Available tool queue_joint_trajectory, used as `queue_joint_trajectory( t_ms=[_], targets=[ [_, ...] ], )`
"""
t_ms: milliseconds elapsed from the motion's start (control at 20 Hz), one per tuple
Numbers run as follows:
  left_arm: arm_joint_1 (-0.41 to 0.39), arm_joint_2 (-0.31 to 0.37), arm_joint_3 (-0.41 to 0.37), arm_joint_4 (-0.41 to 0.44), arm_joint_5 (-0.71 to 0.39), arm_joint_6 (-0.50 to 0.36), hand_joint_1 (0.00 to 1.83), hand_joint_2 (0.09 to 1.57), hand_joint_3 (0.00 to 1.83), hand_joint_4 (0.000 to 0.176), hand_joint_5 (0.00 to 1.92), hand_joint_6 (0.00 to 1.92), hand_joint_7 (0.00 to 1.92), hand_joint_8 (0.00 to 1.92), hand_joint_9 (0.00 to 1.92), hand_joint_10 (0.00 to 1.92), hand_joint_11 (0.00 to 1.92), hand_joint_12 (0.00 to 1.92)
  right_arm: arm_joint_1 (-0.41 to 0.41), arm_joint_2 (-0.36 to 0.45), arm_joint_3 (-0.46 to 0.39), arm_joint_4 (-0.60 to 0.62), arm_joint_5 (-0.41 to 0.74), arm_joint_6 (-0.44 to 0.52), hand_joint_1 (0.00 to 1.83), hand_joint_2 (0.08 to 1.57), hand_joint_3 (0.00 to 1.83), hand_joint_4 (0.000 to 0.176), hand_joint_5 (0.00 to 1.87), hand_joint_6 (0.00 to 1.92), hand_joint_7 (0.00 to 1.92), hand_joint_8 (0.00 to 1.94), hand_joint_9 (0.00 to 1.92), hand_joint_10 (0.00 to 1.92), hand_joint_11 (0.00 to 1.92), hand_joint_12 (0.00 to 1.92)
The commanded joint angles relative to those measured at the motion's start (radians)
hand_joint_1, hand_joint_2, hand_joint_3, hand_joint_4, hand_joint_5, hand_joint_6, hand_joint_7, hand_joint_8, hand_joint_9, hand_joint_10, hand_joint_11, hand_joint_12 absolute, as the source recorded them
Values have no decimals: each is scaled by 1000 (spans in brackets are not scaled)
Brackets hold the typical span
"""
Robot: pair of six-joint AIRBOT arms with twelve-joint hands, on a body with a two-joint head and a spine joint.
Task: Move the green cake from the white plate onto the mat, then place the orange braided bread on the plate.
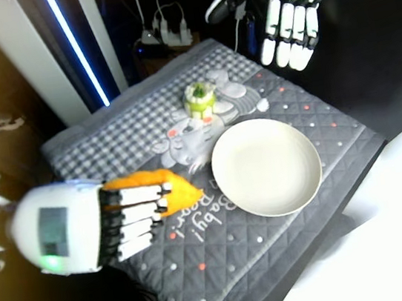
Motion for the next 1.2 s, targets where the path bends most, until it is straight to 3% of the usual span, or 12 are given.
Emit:
queue_joint_trajectory(
  t_ms=[0,200,300,400,450,600,700,800,950,1000,1050,1150],
  targets=[
    [-5,8,0,-60,-88,-2,335,765,876,0,224,48,187,1,153,21,0,801,19,25,-4,62,147,-9,1295,1052,1,0,1005,786,1266,659,1467,453,1192,1148],
    [34,23,-2,-105,-117,-2,335,764,876,0,224,48,187,1,153,21,0,801,140,43,-47,13,139,-97,1262,1075,0,0,949,997,1220,626,1498,72,1159,897],
    [41,23,-2,-113,-120,5,335,764,877,0,224,48,187,1,153,21,0,801,192,42,-50,-27,108,-114,1275,1054,0,0,1010,860,1273,567,1571,419,1221,1358],
    [41,22,-7,-117,-121,17,335,764,877,0,224,48,187,1,153,21,0,801,245,40,-60,-61,79,-150,1262,1068,0,0,980,940,1225,622,1445,273,1136,1098],
    [42,22,-9,-118,-124,19,335,764,877,0,224,48,187,1,153,21,0,801,272,39,-65,-79,62,-171,1379,1024,0,0,998,813,1279,388,1354,598,1116,954],
    [49,18,-12,-118,-140,20,335,764,877,0,224,48,187,1,153,21,0,801,389,12,-63,-182,-37,-185,1295,1062,1,0,989,773,1232,738,1506,393,1142,1294],
    [52,6,-12,-118,-146,24,335,764,877,0,224,48,187,0,153,21,0,801,457,-22,-48,-254,-110,-185,1194,1084,2,0,1041,854,1196,1545,1392,1757,1384,1883],
    [62,-5,-12,-118,-157,34,335,764,878,0,224,48,187,0,153,21,0,801,485,-76,-18,-298,-167,-185,1166,1147,7,0,914,1068,1104,1857,1379,1914,1435,1919],
    [80,-27,-11,-124,-178,57,335,763,878,0,224,48,187,0,153,21,0,801,513,-162,34,-338,-228,-185,1352,1085,0,0,835,991,1130,765,1220,1038,950,1249],
    [88,-35,-9,-130,-192,57,335,763,878,0,224,48,187,0,153,21,0,801,516,-185,49,-338,-238,-185,1421,1129,0,0,733,1154,1097,744,1265,504,885,1394],
    [99,-43,-5,-135,-206,57,335,763,878,0,224,48,187,0,153,21,0,801,519,-219,75,-338,-253,-185,1288,1153,7,0,720,1244,1070,914,1319,299,990,1101],
    [108,-62,4,-137,-223,57,335,763,878,0,224,48,187,0,153,20,0,801,523,-252,109,-338,-270,-185,1237,1206,2,0,679,1202,949,1238,1368,398,1025,1259]
  ],
)
